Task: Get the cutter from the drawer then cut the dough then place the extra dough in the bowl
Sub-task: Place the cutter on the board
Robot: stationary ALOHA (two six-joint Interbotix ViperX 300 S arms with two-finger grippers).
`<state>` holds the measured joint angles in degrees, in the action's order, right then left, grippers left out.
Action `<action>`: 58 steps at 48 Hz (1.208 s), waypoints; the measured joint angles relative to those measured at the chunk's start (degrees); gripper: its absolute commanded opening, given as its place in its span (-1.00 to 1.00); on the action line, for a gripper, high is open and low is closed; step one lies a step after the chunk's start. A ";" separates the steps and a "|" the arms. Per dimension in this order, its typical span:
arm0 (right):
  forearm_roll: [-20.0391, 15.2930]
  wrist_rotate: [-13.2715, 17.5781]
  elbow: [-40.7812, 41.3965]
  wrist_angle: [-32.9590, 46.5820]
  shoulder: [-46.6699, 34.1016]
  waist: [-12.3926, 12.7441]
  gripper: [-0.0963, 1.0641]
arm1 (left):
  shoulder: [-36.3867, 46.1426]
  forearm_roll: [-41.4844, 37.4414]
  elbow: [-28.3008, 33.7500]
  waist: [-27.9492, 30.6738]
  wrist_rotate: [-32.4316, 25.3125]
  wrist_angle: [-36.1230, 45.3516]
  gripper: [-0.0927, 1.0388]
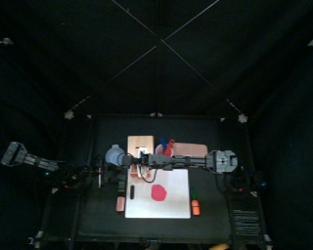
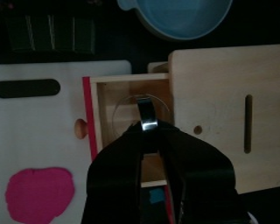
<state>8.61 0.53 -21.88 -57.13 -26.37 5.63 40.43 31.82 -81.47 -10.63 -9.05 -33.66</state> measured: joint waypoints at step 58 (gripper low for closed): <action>0.18 17.67 44.82 4.39 29.71 -10.99 0.00 | 0.00 0.26 0.44 4.48 -0.53 0.35 0.63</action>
<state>8.79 18.19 22.94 -52.73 3.34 -5.36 40.43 32.08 -81.04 -6.15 -9.58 -33.31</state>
